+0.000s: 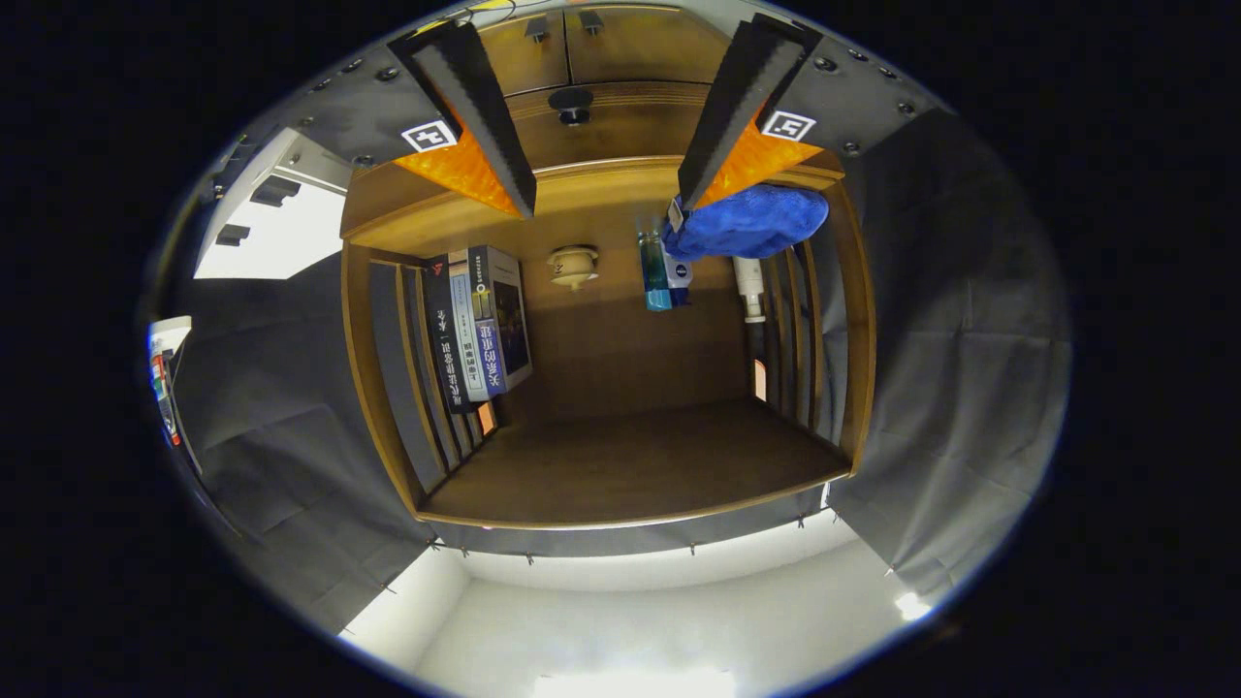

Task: Pull open the drawer, take out the items inside it, and place them on the countertop above the cabinet.

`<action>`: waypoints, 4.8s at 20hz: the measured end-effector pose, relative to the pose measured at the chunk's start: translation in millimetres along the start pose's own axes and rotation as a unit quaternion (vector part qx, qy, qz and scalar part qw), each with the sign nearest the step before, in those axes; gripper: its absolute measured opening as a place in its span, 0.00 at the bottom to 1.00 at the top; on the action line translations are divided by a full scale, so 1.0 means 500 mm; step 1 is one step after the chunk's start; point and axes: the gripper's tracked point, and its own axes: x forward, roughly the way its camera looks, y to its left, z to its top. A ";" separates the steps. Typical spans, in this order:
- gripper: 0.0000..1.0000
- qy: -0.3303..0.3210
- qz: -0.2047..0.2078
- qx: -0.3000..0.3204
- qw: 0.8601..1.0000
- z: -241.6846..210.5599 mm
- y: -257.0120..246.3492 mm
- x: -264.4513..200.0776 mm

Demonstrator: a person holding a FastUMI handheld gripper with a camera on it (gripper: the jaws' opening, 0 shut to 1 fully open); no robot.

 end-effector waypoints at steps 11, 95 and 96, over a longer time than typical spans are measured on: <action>0.98 0.003 -0.003 0.001 1.000 -0.026 -0.017 -0.023; 0.33 0.266 -0.005 -0.041 0.963 -0.309 -0.073 -0.306; 0.33 0.267 -0.006 -0.039 0.963 -0.303 -0.072 -0.316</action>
